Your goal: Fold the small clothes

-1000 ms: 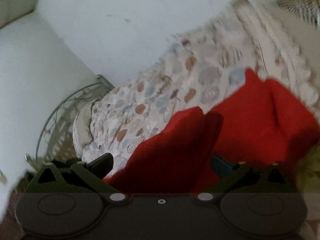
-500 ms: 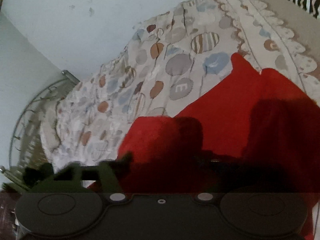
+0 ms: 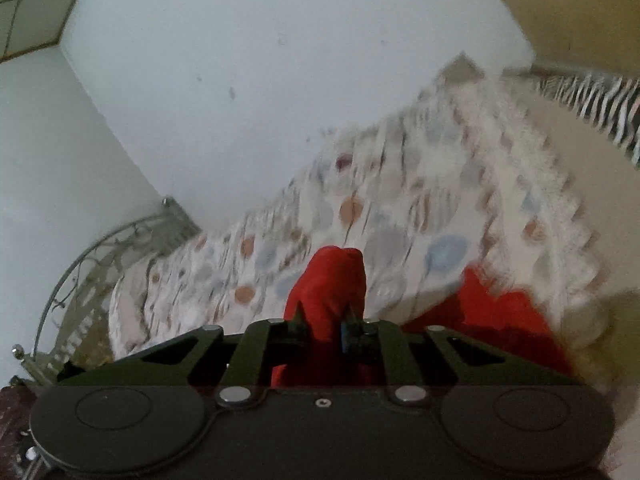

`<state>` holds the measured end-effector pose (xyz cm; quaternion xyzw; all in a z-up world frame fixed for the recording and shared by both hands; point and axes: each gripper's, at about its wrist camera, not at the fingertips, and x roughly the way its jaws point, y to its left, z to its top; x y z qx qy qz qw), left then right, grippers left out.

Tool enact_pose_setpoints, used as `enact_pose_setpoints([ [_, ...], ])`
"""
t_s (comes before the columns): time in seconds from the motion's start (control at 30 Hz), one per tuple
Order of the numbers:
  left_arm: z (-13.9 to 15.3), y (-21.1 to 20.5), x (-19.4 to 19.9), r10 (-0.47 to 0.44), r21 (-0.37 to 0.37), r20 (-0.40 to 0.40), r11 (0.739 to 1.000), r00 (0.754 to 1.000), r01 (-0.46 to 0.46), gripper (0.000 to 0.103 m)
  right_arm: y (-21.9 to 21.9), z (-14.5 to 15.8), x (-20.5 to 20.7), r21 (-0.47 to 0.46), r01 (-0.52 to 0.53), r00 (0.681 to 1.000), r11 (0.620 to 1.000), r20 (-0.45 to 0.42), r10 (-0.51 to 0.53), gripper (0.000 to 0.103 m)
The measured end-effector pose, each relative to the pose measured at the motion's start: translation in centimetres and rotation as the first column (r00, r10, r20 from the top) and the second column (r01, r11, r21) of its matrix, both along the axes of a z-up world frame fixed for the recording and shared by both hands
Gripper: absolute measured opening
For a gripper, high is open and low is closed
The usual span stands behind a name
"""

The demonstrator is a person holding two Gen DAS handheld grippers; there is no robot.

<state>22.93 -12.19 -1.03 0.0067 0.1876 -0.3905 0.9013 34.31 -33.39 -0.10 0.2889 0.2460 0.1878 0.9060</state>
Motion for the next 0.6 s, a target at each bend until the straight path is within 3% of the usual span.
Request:
enact_pose_setpoints([
  [0.13,-1.3,-2.0,1.0,-0.059,-0.001,-0.064,0.998,0.996,0.059,0.096,-3.5,-0.8,0.1,-0.015,0.039,0.998,0.999,-0.043,-0.040,0.014],
  [0.27,-2.6,-2.4,1.6,-0.066,0.017,-0.106,0.998,0.992,0.068,0.096,-4.6,-4.7,0.9,-0.082,0.062,0.987,0.995,-0.144,-0.073,0.015],
  [0.33,-3.1,-2.3,1.6,-0.077,0.035,-0.103,0.996,0.992,0.081,0.096,-5.1,-6.8,1.1,-0.065,0.069,0.979,0.996,-0.185,-0.080,0.015],
  [0.47,-3.2,-2.4,0.7,-0.089,0.060,-0.091,0.994,0.992,0.095,0.096,-5.5,-8.8,1.2,0.022,0.093,0.976,0.995,-0.201,-0.087,0.018],
  [0.6,-3.0,-1.7,0.8,-0.091,0.022,-0.109,0.995,0.990,0.094,0.097,-5.0,-8.5,1.1,-0.014,0.091,0.977,0.996,-0.190,-0.092,0.025],
])
